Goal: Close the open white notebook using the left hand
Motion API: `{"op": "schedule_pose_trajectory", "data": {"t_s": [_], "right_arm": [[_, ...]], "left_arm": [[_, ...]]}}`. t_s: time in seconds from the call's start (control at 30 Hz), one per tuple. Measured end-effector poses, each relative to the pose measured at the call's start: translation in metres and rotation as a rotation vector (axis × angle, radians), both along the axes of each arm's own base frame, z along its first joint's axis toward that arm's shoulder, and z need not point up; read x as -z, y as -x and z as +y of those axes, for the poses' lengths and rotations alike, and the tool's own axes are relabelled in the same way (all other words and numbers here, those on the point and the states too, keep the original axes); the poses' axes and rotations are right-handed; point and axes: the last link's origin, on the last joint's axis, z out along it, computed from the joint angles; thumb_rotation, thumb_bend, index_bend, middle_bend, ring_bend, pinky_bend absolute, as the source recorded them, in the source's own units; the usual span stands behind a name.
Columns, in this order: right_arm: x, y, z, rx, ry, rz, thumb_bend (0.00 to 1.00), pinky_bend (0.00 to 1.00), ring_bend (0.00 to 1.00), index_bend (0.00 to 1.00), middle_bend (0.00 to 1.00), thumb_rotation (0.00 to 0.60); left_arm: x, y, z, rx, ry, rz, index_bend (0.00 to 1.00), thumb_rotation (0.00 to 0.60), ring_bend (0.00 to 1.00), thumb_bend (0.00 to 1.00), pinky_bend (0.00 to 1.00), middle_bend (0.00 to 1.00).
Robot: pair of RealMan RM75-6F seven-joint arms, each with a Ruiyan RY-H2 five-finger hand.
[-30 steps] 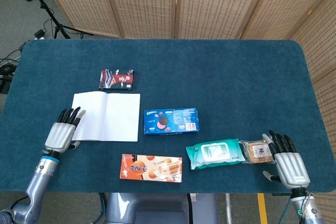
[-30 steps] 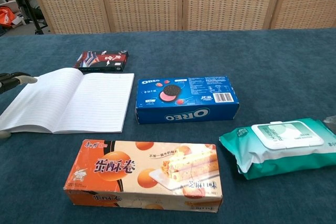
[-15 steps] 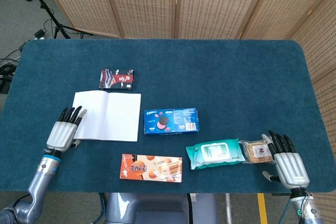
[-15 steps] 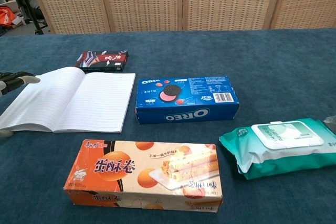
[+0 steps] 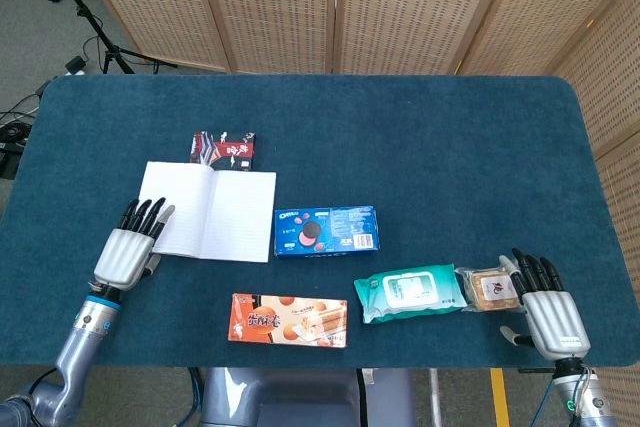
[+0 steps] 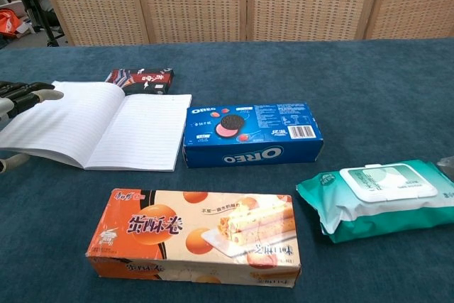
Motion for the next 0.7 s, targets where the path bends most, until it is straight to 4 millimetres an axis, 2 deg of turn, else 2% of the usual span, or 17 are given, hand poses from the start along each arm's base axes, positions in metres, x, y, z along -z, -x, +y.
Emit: {"op": "schedule_pose_trajectory", "data": {"t_s": [0.3,0.7], "right_arm": [[-0.001,0.000,0.000,0.001,0.001,-0.001,0.05,0.00,0.00,0.00,0.00,0.600],[-0.002,0.000,0.000,0.000,0.005,-0.003,0.05,0.00,0.00,0.00,0.00,0.600]], "left_arm": [[-0.004,-0.012,-0.001,0.080,-0.038,-0.002,0.00,0.600,0.00,0.36,0.00,0.00],[-0.014,-0.049,0.001,0.220,-0.115,-0.060,0.00,0.600,0.00,0.35,0.00,0.00]]}}
